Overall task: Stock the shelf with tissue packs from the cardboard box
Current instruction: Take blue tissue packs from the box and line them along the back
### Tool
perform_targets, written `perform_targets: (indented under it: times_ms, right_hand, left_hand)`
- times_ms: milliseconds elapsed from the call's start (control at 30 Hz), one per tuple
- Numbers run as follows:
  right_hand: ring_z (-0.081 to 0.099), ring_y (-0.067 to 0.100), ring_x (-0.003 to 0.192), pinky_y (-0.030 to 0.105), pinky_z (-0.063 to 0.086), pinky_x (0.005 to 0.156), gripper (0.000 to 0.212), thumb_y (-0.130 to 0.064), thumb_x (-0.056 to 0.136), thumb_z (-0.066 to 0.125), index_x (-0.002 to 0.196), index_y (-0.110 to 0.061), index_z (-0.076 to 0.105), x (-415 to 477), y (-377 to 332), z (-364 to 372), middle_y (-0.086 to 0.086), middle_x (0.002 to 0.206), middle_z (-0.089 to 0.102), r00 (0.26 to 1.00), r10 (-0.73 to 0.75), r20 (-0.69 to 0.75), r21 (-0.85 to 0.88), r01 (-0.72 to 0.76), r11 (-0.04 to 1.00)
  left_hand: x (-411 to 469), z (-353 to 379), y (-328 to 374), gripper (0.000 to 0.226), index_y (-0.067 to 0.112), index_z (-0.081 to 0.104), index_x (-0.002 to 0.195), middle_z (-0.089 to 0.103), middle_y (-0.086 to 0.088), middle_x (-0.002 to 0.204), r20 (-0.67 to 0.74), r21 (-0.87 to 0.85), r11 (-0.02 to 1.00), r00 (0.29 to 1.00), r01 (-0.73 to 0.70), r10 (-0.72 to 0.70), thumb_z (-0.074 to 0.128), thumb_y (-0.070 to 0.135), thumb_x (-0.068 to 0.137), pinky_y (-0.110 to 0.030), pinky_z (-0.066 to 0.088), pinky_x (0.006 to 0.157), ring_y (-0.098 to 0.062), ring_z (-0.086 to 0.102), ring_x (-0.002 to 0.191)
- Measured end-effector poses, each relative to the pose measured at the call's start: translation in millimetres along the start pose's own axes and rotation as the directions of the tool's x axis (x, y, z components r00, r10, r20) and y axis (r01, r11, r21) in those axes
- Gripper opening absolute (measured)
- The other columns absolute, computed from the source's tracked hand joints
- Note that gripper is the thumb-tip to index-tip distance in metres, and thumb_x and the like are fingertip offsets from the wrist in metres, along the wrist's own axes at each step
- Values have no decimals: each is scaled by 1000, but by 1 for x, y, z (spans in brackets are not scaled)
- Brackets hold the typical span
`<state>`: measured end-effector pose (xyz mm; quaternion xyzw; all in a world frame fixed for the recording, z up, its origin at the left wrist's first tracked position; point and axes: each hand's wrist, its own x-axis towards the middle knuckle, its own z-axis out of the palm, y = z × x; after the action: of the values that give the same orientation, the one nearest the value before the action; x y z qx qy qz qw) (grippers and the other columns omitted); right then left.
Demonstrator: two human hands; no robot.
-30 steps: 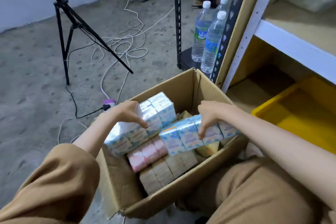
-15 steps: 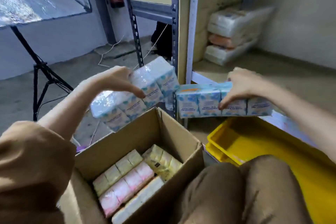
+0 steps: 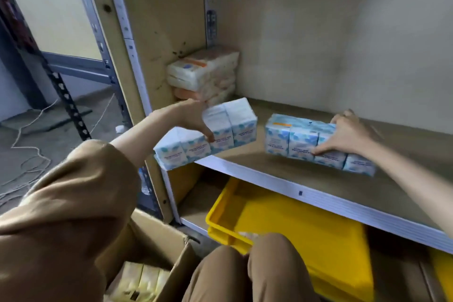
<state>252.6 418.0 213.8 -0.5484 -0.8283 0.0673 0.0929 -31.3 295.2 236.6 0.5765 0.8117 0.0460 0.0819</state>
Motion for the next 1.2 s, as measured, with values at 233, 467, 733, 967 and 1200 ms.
perform_targets:
  times_ms: [233, 467, 733, 967, 1200]
  right_hand:
    - [47, 33, 119, 37, 43, 99, 97, -50, 52, 83, 126, 1, 47, 8, 66, 23, 17, 125, 45, 988, 154, -15, -23, -154, 988]
    - [42, 32, 124, 37, 39, 101, 100, -54, 52, 82, 128, 0, 44, 14, 83, 27, 15, 128, 41, 989, 140, 54, -80, -136, 988]
    - [47, 22, 121, 30, 37, 99, 50, -24, 79, 69, 125, -12, 53, 21, 53, 17, 4, 133, 49, 956, -292, -3, -24, 292, 956]
    - [49, 27, 116, 36, 41, 89, 30, -12, 84, 60, 112, -2, 57, 39, 7, 26, 12, 120, 52, 876, -459, 148, -224, 481, 848]
    - [45, 28, 119, 40, 45, 94, 35, 4, 85, 47, 119, -2, 52, 43, 3, 40, 13, 124, 44, 830, -486, 275, -440, 558, 704]
  left_hand:
    - [68, 40, 60, 85, 13, 42, 131, 52, -10, 133, 74, 136, 982, 990, -132, 123, 81, 42, 61, -38, 46, 94, -29, 52, 117]
    - [94, 52, 71, 85, 11, 34, 142, 43, -10, 145, 193, 121, 980, 972, -157, 132, 75, 38, 73, -36, 37, 107, -27, 42, 131]
    - [85, 38, 95, 62, 19, 43, 136, 49, -4, 141, 51, 133, 902, 912, -410, 407, 68, 34, 81, -32, 39, 102, -24, 47, 126]
    - [94, 53, 132, 57, 18, 43, 136, 47, -3, 142, 69, 236, 853, 884, -465, 463, 65, 28, 84, -34, 38, 104, -25, 45, 128]
    - [98, 71, 126, 53, 19, 45, 136, 47, -4, 142, 48, 180, 895, 913, -407, 405, 63, 23, 86, -36, 40, 102, -28, 47, 127]
